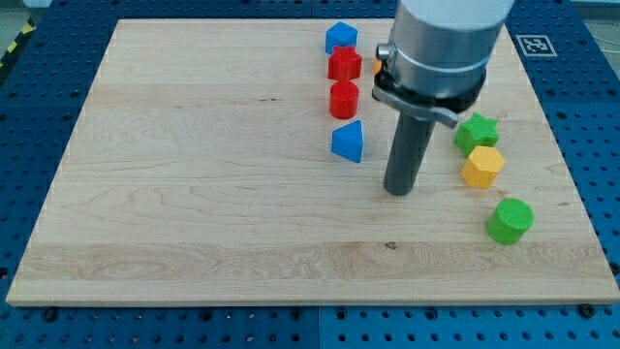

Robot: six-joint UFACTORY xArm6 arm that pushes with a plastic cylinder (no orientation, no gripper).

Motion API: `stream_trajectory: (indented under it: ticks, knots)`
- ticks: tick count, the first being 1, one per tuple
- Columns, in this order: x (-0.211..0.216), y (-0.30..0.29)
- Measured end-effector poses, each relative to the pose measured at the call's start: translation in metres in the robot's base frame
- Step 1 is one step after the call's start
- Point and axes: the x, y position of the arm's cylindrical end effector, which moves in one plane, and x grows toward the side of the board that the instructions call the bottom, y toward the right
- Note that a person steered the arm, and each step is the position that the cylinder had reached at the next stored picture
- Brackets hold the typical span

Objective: Push yellow heart right to the red star

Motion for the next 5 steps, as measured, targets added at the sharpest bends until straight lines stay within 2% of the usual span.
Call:
stream_trajectory:
  ticks: [1,5]
  knots:
    - [-0.028,0.0]
    - [-0.086,-0.001]
